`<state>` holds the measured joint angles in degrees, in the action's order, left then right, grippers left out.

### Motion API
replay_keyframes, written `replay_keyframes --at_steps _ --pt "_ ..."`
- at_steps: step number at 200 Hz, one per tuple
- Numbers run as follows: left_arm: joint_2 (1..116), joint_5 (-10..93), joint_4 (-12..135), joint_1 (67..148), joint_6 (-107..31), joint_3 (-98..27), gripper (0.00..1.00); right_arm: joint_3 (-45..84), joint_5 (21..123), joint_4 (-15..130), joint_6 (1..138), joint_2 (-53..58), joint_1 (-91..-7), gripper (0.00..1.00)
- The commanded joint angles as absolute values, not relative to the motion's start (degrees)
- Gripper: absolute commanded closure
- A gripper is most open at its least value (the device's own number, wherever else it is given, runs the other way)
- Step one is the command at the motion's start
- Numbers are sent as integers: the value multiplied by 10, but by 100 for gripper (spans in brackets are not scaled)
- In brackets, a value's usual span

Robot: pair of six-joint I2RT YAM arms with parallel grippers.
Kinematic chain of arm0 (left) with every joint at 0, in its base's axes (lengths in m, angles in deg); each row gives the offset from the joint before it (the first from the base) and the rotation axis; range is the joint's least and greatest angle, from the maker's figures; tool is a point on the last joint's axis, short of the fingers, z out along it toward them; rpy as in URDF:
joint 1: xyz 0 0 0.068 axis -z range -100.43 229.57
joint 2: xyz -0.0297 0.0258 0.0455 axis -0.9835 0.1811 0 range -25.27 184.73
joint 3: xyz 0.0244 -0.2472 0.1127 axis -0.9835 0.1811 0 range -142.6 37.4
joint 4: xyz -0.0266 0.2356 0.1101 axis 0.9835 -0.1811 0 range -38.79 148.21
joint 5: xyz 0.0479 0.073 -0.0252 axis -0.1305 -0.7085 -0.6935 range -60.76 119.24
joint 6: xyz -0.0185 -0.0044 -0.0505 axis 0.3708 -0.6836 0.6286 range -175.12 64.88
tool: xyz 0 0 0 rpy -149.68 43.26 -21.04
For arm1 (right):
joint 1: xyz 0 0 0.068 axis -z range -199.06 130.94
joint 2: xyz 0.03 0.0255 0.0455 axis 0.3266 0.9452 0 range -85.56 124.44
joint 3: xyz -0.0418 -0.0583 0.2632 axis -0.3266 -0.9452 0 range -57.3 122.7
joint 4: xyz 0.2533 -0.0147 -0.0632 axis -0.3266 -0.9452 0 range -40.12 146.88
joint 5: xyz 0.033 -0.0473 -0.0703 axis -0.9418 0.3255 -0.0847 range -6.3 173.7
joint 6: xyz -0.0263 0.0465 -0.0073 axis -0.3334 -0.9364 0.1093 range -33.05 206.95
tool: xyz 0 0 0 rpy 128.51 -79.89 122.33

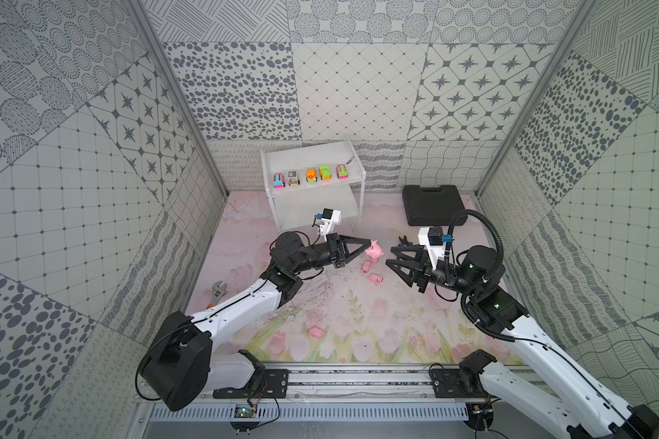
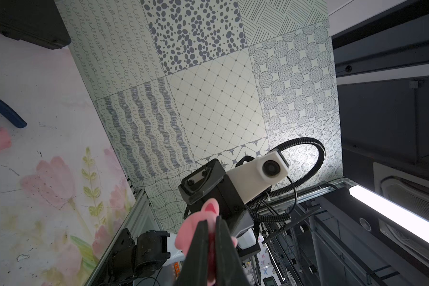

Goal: Organize plastic toys on shelves
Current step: Place the plastic toy on the shelf.

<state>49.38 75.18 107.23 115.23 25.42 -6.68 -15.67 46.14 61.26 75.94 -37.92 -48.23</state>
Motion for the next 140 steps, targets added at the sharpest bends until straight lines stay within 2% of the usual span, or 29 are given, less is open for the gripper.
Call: replay_keyframes --at_steps 1,89,140 --pt "505 788 1142 1147 260 -83 91 -133 426 664 726 -354 -482 52" --pt "491 788 1140 1149 264 -72 90 -107 428 668 731 -309 -500 54" --pt "493 791 1142 1149 266 -76 90 -99 425 661 745 -307 -505 81"
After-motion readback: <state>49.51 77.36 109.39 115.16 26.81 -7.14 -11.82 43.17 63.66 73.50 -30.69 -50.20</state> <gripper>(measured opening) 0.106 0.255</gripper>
